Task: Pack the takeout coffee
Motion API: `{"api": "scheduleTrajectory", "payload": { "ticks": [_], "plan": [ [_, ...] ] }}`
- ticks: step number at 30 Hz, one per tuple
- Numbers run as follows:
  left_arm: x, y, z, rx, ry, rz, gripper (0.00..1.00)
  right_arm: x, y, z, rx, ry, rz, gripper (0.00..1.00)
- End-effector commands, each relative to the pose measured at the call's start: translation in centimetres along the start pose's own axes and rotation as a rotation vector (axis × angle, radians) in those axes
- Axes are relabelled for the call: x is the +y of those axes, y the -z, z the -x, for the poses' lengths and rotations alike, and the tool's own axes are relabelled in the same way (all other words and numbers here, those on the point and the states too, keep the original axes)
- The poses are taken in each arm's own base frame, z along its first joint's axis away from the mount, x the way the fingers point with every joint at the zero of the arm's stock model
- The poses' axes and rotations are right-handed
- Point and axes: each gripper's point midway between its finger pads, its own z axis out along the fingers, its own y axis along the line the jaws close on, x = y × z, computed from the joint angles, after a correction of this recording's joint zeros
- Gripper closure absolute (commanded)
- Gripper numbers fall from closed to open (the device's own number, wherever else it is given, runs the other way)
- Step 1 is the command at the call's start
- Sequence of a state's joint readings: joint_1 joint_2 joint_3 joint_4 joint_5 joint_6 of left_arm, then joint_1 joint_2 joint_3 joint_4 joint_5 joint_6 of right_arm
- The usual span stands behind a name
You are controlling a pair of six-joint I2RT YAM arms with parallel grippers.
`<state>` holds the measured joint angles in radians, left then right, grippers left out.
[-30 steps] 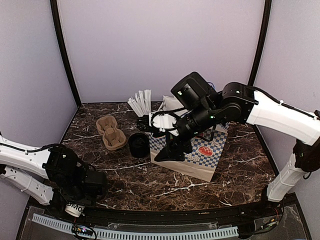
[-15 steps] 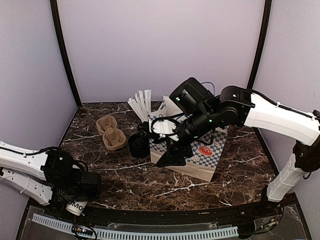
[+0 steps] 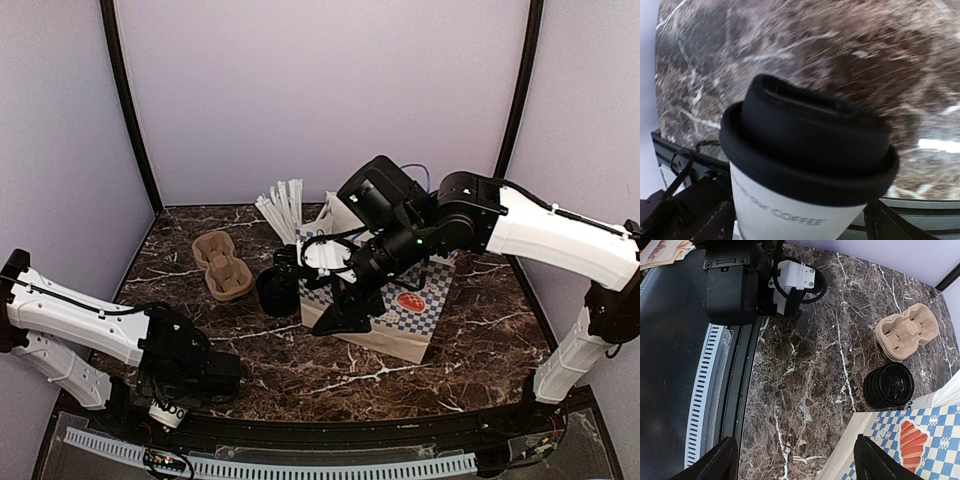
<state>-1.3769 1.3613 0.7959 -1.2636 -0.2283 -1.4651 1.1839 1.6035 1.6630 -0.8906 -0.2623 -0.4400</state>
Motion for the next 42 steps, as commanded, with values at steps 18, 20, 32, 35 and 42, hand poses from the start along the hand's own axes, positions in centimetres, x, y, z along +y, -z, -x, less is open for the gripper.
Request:
{"api": "scheduleTrajectory", "payload": {
  "ticks": [18,20,32,35,42],
  "plan": [
    [-5.2,-2.3,0.9,0.006,0.009,-0.18,0.11,-0.8,1.2,0.6,-0.003,0.016,-0.068,0.18],
    [-5.7,-2.2,1.0,0.009,0.008,-0.188,0.08,-1.1,1.4,0.4,0.004,0.019,-0.086,0.18],
    [-10.1,3.4,5.2,-0.177,-0.135,-0.354,0.26,-3.2,3.4,-0.3,-0.011,-0.015,-0.15,0.18],
    [-13.1,8.6,8.2,-0.345,-0.22,-0.499,0.28,-6.1,6.7,-0.5,-0.096,-0.097,-0.153,0.18],
    [-17.7,20.2,10.7,-0.822,-0.552,-0.845,0.27,-4.0,11.1,0.2,-0.262,-0.051,0.014,0.15]
  ]
}}
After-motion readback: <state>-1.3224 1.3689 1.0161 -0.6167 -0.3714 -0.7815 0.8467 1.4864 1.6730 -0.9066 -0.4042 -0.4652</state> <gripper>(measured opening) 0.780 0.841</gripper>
